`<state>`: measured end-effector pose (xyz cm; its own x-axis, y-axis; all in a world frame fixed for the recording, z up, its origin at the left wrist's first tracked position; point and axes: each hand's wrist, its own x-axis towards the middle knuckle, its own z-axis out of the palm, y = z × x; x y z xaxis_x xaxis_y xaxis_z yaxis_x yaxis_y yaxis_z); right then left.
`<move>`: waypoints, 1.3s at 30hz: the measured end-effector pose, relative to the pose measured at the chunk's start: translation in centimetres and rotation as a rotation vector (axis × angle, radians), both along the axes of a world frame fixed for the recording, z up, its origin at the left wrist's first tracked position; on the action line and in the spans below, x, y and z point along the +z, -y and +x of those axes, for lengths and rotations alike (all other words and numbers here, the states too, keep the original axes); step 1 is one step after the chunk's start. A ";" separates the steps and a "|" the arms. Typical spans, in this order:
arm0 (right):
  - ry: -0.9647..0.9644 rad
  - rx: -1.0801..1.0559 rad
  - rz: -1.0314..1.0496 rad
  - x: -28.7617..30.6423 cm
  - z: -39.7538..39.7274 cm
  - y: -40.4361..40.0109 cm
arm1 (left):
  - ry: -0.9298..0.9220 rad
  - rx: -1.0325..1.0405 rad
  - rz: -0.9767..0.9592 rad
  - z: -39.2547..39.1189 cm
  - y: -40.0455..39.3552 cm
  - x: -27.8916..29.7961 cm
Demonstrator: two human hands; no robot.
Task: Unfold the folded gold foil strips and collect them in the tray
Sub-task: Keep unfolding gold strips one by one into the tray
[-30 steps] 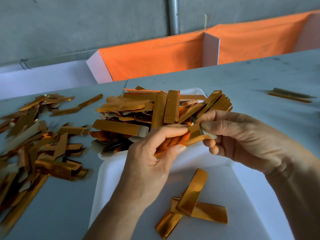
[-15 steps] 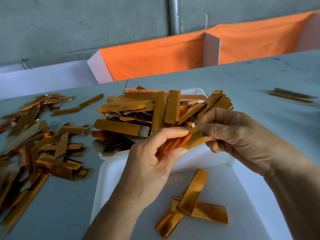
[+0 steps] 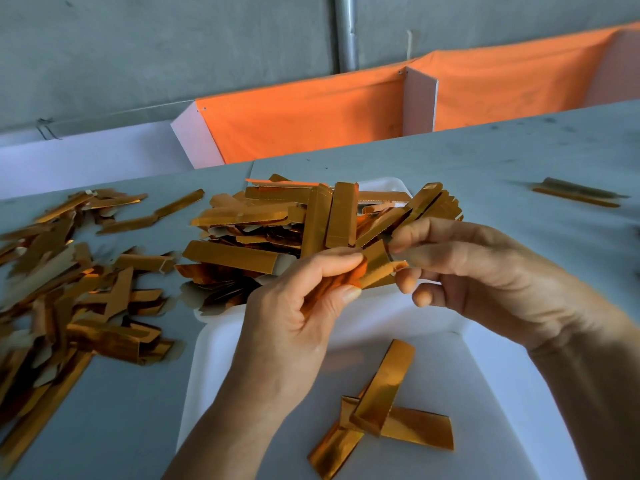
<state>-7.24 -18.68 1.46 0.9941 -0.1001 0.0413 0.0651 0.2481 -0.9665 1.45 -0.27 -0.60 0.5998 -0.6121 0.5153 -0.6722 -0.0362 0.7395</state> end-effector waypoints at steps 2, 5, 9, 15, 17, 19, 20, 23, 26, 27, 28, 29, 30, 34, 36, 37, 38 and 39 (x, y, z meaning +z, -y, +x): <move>0.015 -0.017 -0.045 0.0 0.0 0.0 | -0.012 -0.013 0.000 0.0 0.0 0.0; 0.033 -0.034 -0.060 -0.1 0.0 -0.2 | -0.008 -0.023 0.005 -0.1 -0.1 0.1; 0.033 -0.098 -0.187 -0.2 0.3 -0.7 | 0.051 -0.029 0.035 0.0 -0.1 0.1; -0.014 -0.112 -0.085 -0.5 0.4 -0.9 | 0.168 0.011 0.093 0.1 -0.1 -0.1; -0.034 -0.038 0.082 -0.3 0.3 -0.6 | 0.169 0.027 0.076 0.2 -0.2 0.0; -0.043 -0.025 0.149 -0.5 0.4 -0.4 | 0.169 0.033 0.067 0.2 -0.2 0.1; -0.040 -0.017 0.167 -0.6 0.4 -0.4 | 0.166 0.031 0.067 0.2 -0.2 0.1; -0.058 -0.009 0.191 -0.8 0.5 -0.6 | 0.159 0.021 0.069 0.1 -0.2 0.2; -0.067 -0.004 0.186 -0.6 0.6 -0.7 | 0.173 0.015 0.074 0.1 -0.2 0.2; -0.071 -0.002 0.174 -0.6 0.6 -0.7 | 0.174 0.015 0.078 0.1 -0.2 0.2; -0.077 0.001 0.162 -0.6 0.6 -0.7 | 0.171 0.016 0.083 0.1 -0.3 0.2; -0.083 0.003 0.151 -0.5 0.6 -0.7 | 0.166 0.015 0.088 0.1 -0.3 0.2; -0.086 0.003 0.137 -0.5 0.6 -0.7 | 0.163 0.014 0.094 0.1 -0.4 0.2; -0.106 -0.021 0.062 -0.5 0.6 -0.6 | 0.167 0.005 0.117 0.1 -0.4 0.0; -0.113 -0.031 0.045 -0.6 0.6 -0.7 | 0.164 0.003 0.128 0.1 -0.4 0.0; -0.119 -0.037 0.045 -0.6 0.6 -0.7 | 0.164 0.003 0.132 0.1 -0.4 0.0; -0.123 -0.042 0.044 -0.6 0.7 -0.7 | 0.160 0.004 0.134 0.1 -0.4 0.0; -0.125 -0.047 0.040 -0.6 0.7 -0.7 | 0.151 0.005 0.134 0.1 -0.4 0.0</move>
